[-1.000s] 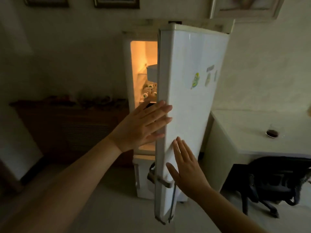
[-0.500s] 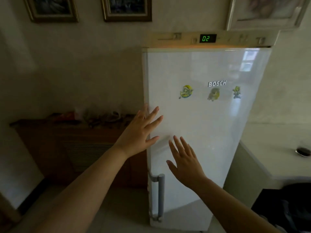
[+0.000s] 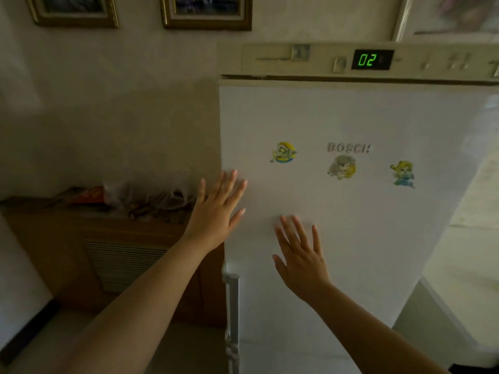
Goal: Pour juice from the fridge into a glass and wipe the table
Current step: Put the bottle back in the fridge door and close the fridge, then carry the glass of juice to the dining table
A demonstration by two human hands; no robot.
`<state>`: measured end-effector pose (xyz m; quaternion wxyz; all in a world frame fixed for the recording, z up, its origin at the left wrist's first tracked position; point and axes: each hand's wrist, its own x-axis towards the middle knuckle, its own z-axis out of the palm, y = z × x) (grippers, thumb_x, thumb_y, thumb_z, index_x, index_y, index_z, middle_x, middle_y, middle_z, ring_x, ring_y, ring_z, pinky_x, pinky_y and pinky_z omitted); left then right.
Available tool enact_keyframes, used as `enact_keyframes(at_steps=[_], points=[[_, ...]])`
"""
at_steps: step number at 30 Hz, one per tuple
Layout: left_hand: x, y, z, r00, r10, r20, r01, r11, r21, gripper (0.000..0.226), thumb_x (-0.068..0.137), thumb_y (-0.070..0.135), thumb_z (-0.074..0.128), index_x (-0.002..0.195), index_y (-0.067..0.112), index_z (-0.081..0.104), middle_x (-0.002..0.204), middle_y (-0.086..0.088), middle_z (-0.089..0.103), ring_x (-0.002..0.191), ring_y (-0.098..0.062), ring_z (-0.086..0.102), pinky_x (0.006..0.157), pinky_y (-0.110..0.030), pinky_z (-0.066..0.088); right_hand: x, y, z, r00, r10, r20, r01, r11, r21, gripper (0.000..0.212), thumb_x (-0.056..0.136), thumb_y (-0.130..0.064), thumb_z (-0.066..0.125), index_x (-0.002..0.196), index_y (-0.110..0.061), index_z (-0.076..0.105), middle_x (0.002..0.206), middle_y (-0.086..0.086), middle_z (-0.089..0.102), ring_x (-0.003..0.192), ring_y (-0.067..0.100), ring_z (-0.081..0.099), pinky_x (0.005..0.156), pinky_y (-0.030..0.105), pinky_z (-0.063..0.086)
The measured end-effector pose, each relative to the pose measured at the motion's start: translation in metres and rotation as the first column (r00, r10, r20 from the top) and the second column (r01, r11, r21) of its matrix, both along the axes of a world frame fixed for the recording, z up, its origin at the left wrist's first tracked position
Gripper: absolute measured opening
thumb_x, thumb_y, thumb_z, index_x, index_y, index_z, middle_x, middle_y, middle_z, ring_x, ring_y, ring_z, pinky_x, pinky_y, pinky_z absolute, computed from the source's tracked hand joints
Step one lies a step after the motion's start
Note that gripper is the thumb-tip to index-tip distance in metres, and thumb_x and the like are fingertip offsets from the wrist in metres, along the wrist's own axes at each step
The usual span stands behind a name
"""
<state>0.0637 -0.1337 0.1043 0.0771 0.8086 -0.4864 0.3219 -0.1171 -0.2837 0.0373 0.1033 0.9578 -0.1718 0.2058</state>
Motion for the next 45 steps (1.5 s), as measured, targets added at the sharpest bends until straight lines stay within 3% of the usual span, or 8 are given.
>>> enact_keyframes(at_steps=[12, 16, 23, 26, 31, 36, 40, 45], points=[[0.001, -0.016, -0.012, 0.997, -0.076, 0.004, 0.075, 0.968, -0.239, 0.058, 0.096, 0.036, 0.035, 0.15, 0.019, 0.021, 0.158, -0.011, 0.015, 0.146, -0.027, 0.009, 0.112, -0.062, -0.001, -0.001, -0.003, 0.008, 0.999, 0.035, 0.009, -0.035, 0.999, -0.009, 0.061, 0.09, -0.041, 0.044, 0.144, -0.013, 0.031, 0.154, 0.007, 0.02, 0.142, 0.027, 0.009, 0.111, 0.059, 0.012], [-0.029, -0.017, -0.006, 0.974, -0.206, -0.098, 0.163, 0.927, -0.337, 0.053, 0.096, 0.035, 0.039, 0.146, 0.017, 0.033, 0.155, -0.012, 0.025, 0.145, -0.026, 0.018, 0.114, -0.061, 0.003, -0.019, 0.006, 0.021, 1.0, -0.027, 0.015, 0.026, 0.998, 0.059, 0.059, 0.094, -0.043, 0.034, 0.145, -0.015, 0.025, 0.156, 0.008, 0.013, 0.143, 0.027, 0.002, 0.113, 0.054, -0.004], [-0.099, -0.019, 0.007, 0.796, -0.552, -0.249, 0.427, 0.803, -0.416, 0.047, 0.094, 0.033, 0.044, 0.136, 0.011, 0.048, 0.142, -0.009, 0.047, 0.134, -0.019, 0.041, 0.115, -0.053, 0.018, -0.096, 0.015, 0.028, 0.967, -0.246, 0.066, 0.229, 0.953, 0.197, 0.054, 0.095, -0.046, 0.032, 0.142, -0.018, 0.031, 0.151, 0.006, 0.03, 0.14, 0.025, 0.02, 0.115, 0.046, 0.0], [-0.128, -0.027, -0.002, 0.683, -0.614, -0.396, 0.47, 0.784, -0.405, 0.051, 0.092, 0.038, 0.042, 0.133, 0.009, 0.051, 0.137, -0.011, 0.052, 0.128, -0.024, 0.046, 0.109, -0.055, 0.032, -0.145, 0.016, 0.028, 0.963, -0.258, 0.079, 0.233, 0.941, 0.246, 0.046, 0.093, -0.043, 0.038, 0.132, -0.019, 0.044, 0.141, 0.006, 0.044, 0.13, 0.025, 0.037, 0.112, 0.043, 0.019], [-0.199, -0.048, -0.035, 0.513, -0.662, -0.546, 0.558, 0.741, -0.374, 0.054, 0.09, 0.04, 0.042, 0.129, 0.004, 0.053, 0.133, -0.012, 0.054, 0.124, -0.024, 0.05, 0.106, -0.047, 0.039, -0.245, 0.018, 0.018, 0.941, -0.331, 0.066, 0.3, 0.911, 0.283, 0.038, 0.09, -0.04, 0.044, 0.122, -0.021, 0.053, 0.128, 0.002, 0.055, 0.119, 0.022, 0.047, 0.104, 0.038, 0.029], [-0.287, -0.084, -0.051, 0.321, -0.66, -0.68, 0.695, 0.651, -0.304, 0.043, 0.092, 0.044, 0.043, 0.13, 0.027, 0.049, 0.133, 0.01, 0.05, 0.122, 0.005, 0.041, 0.098, -0.005, 0.028, -0.352, 0.002, -0.002, 0.872, -0.486, 0.057, 0.429, 0.815, 0.389, 0.037, 0.091, -0.046, 0.036, 0.124, -0.032, 0.047, 0.132, -0.007, 0.048, 0.124, 0.012, 0.038, 0.105, 0.03, 0.019], [-0.37, -0.126, -0.064, 0.181, -0.62, -0.763, 0.695, 0.63, -0.347, 0.035, 0.094, 0.041, 0.048, 0.128, 0.031, 0.05, 0.132, 0.018, 0.05, 0.121, 0.009, 0.043, 0.095, 0.0, 0.03, -0.445, -0.015, -0.017, 0.831, -0.552, 0.062, 0.458, 0.744, 0.487, 0.038, 0.089, -0.052, 0.031, 0.121, -0.036, 0.046, 0.127, -0.009, 0.051, 0.12, 0.012, 0.042, 0.102, 0.034, 0.032], [-0.478, -0.187, -0.079, 0.077, -0.61, -0.788, 0.684, 0.608, -0.404, 0.031, 0.096, 0.028, 0.05, 0.126, 0.023, 0.055, 0.124, 0.017, 0.055, 0.114, 0.017, 0.044, 0.091, 0.002, 0.031, -0.548, -0.063, -0.016, 0.794, -0.607, -0.011, 0.514, 0.663, 0.545, 0.039, 0.088, -0.053, 0.032, 0.122, -0.038, 0.047, 0.127, -0.012, 0.05, 0.12, 0.011, 0.044, 0.101, 0.03, 0.03]])
